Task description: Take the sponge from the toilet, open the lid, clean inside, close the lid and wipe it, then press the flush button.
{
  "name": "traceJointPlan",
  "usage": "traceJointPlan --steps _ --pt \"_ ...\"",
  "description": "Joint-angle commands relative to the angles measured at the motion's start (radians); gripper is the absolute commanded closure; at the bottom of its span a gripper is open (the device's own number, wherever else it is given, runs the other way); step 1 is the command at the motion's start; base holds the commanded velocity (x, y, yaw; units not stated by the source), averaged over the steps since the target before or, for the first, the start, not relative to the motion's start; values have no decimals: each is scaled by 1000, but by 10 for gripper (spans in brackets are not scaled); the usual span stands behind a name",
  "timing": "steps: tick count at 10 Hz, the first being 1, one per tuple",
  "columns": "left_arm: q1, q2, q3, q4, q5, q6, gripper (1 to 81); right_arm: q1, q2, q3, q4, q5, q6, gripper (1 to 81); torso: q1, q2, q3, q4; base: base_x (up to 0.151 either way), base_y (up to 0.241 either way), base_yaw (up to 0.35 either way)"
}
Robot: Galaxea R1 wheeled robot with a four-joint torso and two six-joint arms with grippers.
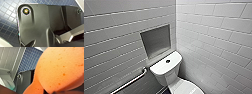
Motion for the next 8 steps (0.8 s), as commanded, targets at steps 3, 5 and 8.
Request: traceJointPlan --steps 3,5,8 --pt "-29 -4 -1 -2 66 11 10 89 -308 498 -1 33 21 811 11 -19 -99 0 0 0 0" --pt "-22 -1 -1 -2 60 11 10 145 -479 702 -8 119 0 811 16 -27 -47 0 0 0 0" --pt "-16 1 -3 0 55 11 10 337 -601 844 1 106 0 811 18 -27 -86 0 0 0 0"
